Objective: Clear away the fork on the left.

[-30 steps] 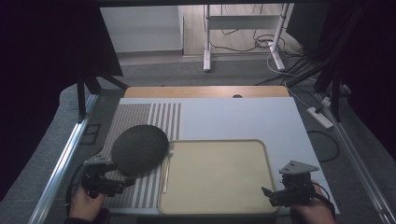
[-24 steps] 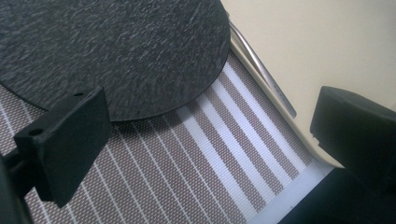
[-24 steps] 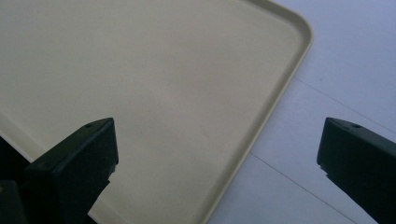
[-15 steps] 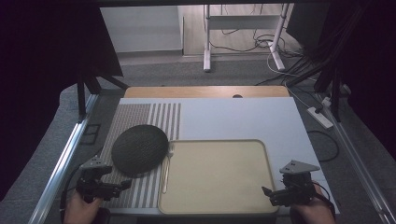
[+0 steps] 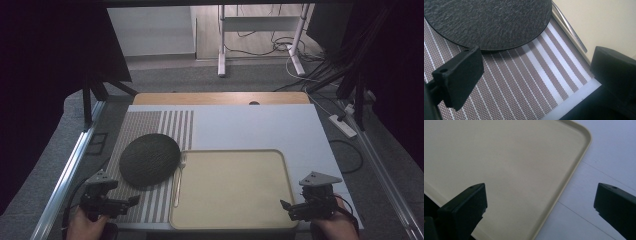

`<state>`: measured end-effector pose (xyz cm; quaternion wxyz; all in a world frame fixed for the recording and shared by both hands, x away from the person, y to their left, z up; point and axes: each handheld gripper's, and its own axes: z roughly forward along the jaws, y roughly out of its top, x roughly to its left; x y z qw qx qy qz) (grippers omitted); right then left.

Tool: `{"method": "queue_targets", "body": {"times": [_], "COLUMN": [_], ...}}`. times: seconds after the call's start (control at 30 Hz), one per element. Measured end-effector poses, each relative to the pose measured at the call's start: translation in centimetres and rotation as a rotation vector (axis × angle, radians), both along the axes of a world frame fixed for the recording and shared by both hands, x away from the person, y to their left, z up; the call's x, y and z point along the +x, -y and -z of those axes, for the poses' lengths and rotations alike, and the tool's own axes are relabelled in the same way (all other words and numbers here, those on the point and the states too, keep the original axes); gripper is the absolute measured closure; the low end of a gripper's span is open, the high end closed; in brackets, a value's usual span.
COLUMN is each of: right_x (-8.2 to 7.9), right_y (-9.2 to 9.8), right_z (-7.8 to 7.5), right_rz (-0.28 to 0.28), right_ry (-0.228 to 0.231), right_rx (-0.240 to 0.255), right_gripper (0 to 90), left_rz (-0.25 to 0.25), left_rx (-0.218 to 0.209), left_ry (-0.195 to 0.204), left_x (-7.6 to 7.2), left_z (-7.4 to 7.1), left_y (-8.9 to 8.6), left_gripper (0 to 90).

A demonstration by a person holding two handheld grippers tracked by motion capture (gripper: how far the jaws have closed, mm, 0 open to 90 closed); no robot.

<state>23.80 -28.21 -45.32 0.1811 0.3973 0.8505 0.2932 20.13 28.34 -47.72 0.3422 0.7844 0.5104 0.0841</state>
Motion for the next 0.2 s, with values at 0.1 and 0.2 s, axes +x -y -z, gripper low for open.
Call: {"method": "queue_targets", "body": {"times": [0.1, 0.2], "right_x": [-0.01, 0.02], "right_y": [-0.02, 0.01], "right_z": [0.01, 0.05], "right_rz": [-0.001, -0.002], "right_ry": [0.000, 0.000], "right_rx": [-0.002, -0.004], "right_gripper": [0.0, 0.0], "left_rz": [0.001, 0.004], "left_rx": [0.002, 0.003], "left_ry": [-0.004, -0.007], "left_x": [0.07, 0.13], "left_z": [0.01, -0.01], "left_y": [0.07, 0.12], "left_gripper": [0.3, 0.4]}}
